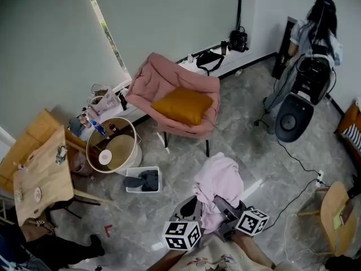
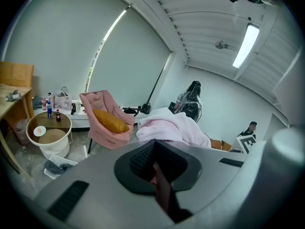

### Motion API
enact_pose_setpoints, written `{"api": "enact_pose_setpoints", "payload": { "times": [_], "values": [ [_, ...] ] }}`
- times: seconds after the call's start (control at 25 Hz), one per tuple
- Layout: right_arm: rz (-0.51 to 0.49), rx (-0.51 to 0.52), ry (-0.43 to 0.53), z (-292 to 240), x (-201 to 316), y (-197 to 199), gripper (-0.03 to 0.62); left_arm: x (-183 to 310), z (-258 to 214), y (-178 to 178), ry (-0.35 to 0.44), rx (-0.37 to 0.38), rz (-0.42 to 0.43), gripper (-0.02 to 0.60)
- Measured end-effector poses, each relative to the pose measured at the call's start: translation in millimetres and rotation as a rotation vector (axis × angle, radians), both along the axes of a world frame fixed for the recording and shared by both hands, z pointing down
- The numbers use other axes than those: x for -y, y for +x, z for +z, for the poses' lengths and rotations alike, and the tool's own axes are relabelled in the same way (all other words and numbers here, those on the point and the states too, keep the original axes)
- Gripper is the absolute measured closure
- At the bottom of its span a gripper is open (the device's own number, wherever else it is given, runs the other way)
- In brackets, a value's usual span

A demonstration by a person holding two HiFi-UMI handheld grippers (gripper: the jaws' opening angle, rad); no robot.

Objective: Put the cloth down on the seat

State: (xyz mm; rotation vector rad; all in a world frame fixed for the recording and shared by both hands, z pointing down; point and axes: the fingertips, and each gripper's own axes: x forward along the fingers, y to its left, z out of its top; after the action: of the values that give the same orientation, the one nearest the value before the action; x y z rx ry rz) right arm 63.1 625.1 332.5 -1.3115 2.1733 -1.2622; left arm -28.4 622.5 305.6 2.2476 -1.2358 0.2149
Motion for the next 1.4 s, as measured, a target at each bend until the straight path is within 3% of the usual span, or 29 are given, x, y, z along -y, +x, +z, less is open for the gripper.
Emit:
{"api": "enact_pose_setpoints", "payload": {
  "times": [0.24, 0.6, 0.84, 1.0, 1.4],
  "values": [
    [0.026, 0.059, -0.051, 12.1, 27.6, -38.6, 0.272, 30.9, 9.0, -36.9, -0.014, -0.019, 0.009, 0.577],
    [-0.003, 0.039, -0.098, 27.6, 70.3, -48.7, 0.272, 70.8, 27.0, -47.9, -0.073, -0.020, -0.010, 0.577],
    [-0.044, 0.042, -0.142, 32.9, 109.0, -34.2, 0.272, 107.3, 34.2, -32.5, -0.120, -0.014, -0.039, 0.577],
    [-0.053, 0.041, -0.162, 30.1, 141.9, -4.7, 0.272, 140.1, 30.7, -3.3, -0.133, -0.010, -0.031, 0.577],
    [-0.092, 0.046, -0.141, 24.3, 257.2, 67.2, 0.272, 250.6, 20.1, 67.9, -0.096, 0.003, -0.055, 0.577]
  ]
}}
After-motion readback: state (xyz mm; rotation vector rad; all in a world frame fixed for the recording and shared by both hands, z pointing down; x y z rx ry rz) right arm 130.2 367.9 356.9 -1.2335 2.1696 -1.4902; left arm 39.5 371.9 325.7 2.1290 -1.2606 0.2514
